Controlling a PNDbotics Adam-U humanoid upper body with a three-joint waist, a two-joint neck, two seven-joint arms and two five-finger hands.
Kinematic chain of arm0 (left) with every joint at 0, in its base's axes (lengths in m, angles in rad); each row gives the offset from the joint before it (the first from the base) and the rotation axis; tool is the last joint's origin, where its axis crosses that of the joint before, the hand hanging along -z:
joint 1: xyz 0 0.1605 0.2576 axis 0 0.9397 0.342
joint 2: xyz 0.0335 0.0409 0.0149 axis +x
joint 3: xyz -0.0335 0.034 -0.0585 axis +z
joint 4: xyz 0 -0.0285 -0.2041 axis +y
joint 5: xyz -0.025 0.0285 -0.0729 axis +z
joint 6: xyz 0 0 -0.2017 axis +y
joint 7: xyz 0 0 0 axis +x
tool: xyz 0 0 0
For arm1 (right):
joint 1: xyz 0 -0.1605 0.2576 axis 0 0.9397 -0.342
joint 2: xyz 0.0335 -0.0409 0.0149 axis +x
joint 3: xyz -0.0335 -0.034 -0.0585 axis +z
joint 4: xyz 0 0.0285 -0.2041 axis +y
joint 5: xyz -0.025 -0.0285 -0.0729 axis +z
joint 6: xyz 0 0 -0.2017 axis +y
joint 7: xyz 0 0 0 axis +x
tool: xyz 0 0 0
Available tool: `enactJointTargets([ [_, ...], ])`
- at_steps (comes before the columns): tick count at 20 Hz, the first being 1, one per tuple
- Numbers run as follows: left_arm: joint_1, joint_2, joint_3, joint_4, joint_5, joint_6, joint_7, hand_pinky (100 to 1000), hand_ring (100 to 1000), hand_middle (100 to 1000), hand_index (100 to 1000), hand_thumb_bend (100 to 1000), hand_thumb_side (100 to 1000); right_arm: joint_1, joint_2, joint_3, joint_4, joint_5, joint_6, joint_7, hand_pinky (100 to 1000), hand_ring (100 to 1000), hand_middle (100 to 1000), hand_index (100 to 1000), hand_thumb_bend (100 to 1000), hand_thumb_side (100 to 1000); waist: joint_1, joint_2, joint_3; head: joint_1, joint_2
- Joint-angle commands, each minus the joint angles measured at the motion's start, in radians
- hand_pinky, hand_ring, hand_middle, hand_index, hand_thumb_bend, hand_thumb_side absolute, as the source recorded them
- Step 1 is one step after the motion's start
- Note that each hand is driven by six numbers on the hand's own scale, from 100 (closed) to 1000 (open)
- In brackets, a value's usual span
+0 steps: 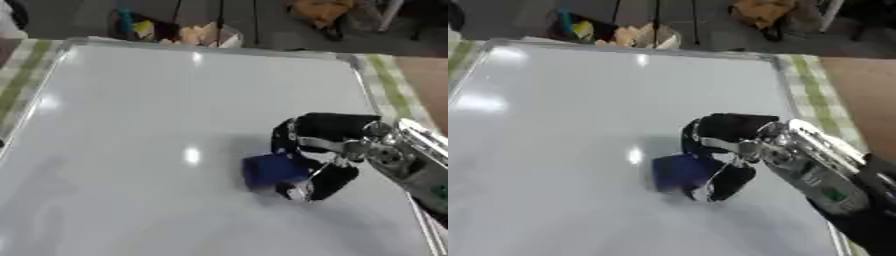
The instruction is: Wipe the whiteboard clean with a brush.
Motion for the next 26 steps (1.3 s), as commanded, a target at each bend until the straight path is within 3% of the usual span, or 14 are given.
enactJointTargets([
  [1,-0.012,0.016,-0.002,-0.018,0.004,-0.002,-0.006,426,908,806,593,100,942,-0.009,-0.025,-0.01,-0.022,-0.002,-0.003,-0.009,610,764,702,149,259,397,0.004,-0.02,-0.002,0.0,-0.005],
  [12,-0.014,0.013,-0.002,-0.018,0.006,-0.003,-0.009,426,909,807,592,100,943,-0.005,-0.017,0.002,-0.004,0.004,-0.004,-0.046,565,734,674,139,197,312,0.001,-0.016,0.007,0.0,-0.012],
  [20,-0.016,0.012,-0.003,-0.018,0.007,-0.004,-0.012,427,910,808,592,100,944,-0.004,-0.015,0.005,0.0,-0.001,0.004,-0.046,563,733,691,143,208,296,-0.003,-0.014,0.012,0.001,-0.011],
  [26,-0.017,0.012,-0.003,-0.018,0.008,-0.002,-0.015,427,911,808,594,100,947,-0.006,-0.015,0.007,-0.004,0.001,0.014,-0.067,511,684,651,136,189,273,-0.005,-0.016,0.015,0.0,-0.011],
])
